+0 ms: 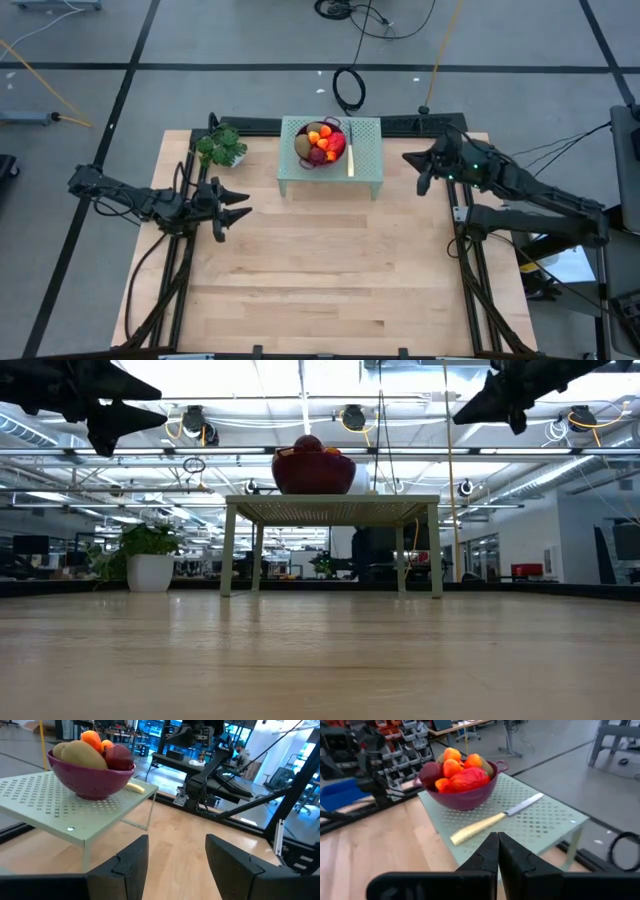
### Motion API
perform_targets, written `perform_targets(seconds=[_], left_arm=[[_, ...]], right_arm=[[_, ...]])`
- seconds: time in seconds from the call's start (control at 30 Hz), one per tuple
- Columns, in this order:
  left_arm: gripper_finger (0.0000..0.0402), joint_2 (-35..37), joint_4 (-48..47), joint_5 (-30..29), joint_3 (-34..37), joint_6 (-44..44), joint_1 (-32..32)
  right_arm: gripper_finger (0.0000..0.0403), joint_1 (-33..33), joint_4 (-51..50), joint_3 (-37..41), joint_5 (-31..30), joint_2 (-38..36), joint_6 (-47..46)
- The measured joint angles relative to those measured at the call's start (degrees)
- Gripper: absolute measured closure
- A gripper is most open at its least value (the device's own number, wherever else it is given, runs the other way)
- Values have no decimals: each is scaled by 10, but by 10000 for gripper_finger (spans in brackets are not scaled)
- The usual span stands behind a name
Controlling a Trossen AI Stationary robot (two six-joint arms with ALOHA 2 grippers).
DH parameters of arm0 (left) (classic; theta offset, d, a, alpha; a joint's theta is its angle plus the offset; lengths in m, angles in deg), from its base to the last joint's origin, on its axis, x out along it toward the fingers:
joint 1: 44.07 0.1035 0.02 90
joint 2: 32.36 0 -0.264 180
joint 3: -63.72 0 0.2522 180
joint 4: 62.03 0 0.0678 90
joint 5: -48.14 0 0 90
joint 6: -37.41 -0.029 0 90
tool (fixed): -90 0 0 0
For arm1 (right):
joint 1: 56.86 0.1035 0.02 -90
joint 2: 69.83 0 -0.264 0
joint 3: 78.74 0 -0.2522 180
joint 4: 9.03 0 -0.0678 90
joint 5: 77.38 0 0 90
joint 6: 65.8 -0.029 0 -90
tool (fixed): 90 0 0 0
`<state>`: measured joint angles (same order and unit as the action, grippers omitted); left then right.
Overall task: Pick & Place Fruit
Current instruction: Return to Home Position
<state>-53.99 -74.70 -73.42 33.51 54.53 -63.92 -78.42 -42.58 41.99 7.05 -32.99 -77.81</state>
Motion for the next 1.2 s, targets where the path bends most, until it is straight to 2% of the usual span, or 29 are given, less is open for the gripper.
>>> perform_targets(seconds=[0.17,0.3,0.4,0.5,0.67,0.87,1.07,1.2], left_arm=[[204,-1,0,0,0,38,0],[204,-1,1,-12,0,35,0],[204,-1,2,-16,0,40,0],[204,-1,5,-24,0,33,0],[204,-1,11,-25,0,-36,0],[204,1,24,-24,0,-70,0],[204,1,38,53,0,-111,26],[204,1,41,100,0,-121,64]], right_arm=[[403,0,-27,1,-4,-26,26],[403,0,-35,1,-8,-41,35],[403,0,-36,8,-37,-49,34],[403,0,-7,46,-49,-61,29],[403,0,48,125,-47,-98,8],[403,0,83,168,-48,-159,20],[403,0,94,200,-48,-210,10],[403,0,150,237,-33,-231,7]])
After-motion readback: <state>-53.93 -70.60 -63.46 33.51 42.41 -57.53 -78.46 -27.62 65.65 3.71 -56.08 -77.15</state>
